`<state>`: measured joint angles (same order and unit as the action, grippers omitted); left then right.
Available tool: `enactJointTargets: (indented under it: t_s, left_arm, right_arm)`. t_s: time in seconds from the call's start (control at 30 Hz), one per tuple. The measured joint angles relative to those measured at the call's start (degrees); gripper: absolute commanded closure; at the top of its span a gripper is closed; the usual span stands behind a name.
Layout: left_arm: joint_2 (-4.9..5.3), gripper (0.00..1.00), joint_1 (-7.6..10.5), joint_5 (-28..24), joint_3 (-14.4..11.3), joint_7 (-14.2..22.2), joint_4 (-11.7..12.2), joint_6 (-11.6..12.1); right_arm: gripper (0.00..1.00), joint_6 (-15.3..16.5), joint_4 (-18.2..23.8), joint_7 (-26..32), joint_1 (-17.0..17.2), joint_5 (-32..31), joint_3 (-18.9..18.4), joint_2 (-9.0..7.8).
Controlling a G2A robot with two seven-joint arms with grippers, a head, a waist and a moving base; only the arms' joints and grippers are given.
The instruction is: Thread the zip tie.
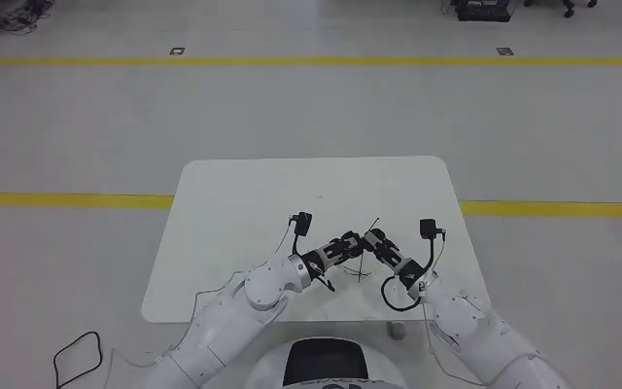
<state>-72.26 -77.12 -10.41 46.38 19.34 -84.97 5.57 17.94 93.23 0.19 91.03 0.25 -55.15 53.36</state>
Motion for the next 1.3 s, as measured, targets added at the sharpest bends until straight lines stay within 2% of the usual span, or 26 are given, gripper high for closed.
enactJointTargets:
  t_s: [0.17, 0.2, 0.23, 0.27, 0.53, 0.63, 0.83, 0.9, 1.0, 1.17, 1.23, 1.3]
  left_arm:
    - [0.0, 1.0, 0.13, -0.04, -0.12, 0.05, 0.14, -0.23]
    - [0.0, 1.0, 0.18, -0.03, -0.14, -0.01, 0.22, -0.3]
    - [0.0, 1.0, 0.21, 0.0, -0.15, -0.09, 0.31, -0.38]
    - [-0.01, 1.0, 0.25, 0.06, -0.18, -0.22, 0.41, -0.46]
    - [0.38, 1.0, 0.07, 0.43, 0.7, 0.58, 0.52, -0.1]
    - [0.98, 1.0, -0.35, 0.3, 2.05, 3.03, 0.27, -0.26]
    - [2.72, 1.0, -1.15, 1.84, 5.79, 9.59, -0.54, -2.43]
    - [3.14, 1.0, -1.2, 2.53, 6.85, 11.5, -0.69, -2.21]
    - [3.17, 1.0, -1.17, 2.82, 6.92, 10.67, -0.65, -2.14]
    - [3.14, 1.0, -1.23, 2.41, 6.7, 10.85, -0.58, -2.33]
    - [3.21, 1.0, -0.97, 0.68, 6.6, 13.37, -0.12, -2.62]
    - [3.58, 1.0, -0.56, -1.31, 7.1, 18.29, 0.45, -2.51]
  right_arm:
    - [1.0, 0.06, -0.02, 0.5, 0.27, -0.2, -0.53, 0.38]
    - [0.88, 0.11, -0.03, 0.66, 0.34, -0.29, -0.65, 0.47]
    - [0.29, 0.15, -0.04, 0.9, 0.39, -0.43, -0.73, 0.52]
    - [0.0, 0.21, -0.06, 1.27, 0.45, -0.54, -0.84, 0.6]
    - [0.0, 0.71, -0.61, 3.14, 0.9, -0.19, -2.16, 1.0]
    - [0.0, 1.02, -0.75, 5.01, 1.38, -0.6, -3.66, 0.77]
    - [0.0, 1.39, -1.23, 19.18, 1.01, -2.52, -6.8, -0.36]
    - [0.0, 1.4, -1.24, 18.8, 1.02, -2.49, -6.75, -0.34]
    - [0.0, 1.37, -1.23, 16.5, 1.02, -2.48, -6.73, -0.33]
    - [0.0, 1.32, -1.32, 16.85, 1.0, -2.29, -6.64, -0.31]
    - [0.0, 1.48, -2.12, 20.22, 0.07, -0.11, -6.58, -0.26]
    - [0.0, 1.55, -3.49, 27.0, -1.68, 3.02, -7.36, -0.45]
